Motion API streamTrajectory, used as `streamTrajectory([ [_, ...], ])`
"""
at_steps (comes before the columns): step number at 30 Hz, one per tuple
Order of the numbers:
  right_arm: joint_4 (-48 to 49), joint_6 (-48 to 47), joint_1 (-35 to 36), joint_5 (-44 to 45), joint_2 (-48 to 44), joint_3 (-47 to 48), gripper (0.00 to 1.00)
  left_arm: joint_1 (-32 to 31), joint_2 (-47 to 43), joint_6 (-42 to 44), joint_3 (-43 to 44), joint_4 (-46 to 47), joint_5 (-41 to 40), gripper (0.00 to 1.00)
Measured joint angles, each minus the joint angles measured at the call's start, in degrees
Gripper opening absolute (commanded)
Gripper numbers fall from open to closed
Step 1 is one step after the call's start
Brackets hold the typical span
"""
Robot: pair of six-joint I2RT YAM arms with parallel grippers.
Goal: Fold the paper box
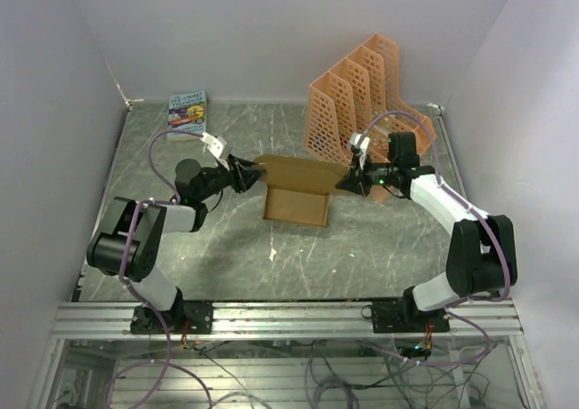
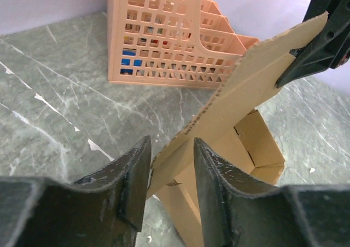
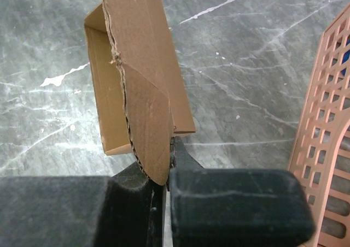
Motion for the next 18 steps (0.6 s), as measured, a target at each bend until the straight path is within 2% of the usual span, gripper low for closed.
streamTrajectory([
  [4,0.3,1.3,0.2,0.6,0.5,0.0,0.00,-0.7,-2.2,1.0,-1.2,-2.5,-0.5,0.15],
  [6,0.6,2.2,0.4,1.0,0.6,0.0,0.00,-2.3,-4.6,2.6,-1.2,-6.6,-2.3,0.07],
  [13,2.3,6.5,1.9,4.9,0.5,0.0,0.00,-9.2,-13.0,6.7,-1.1,-19.1,-20.0,0.07],
  [18,4.9,10.7,3.6,7.8,0.5,-0.5,0.00,-17.5,-17.8,5.1,-1.0,-26.2,-38.4,0.07],
])
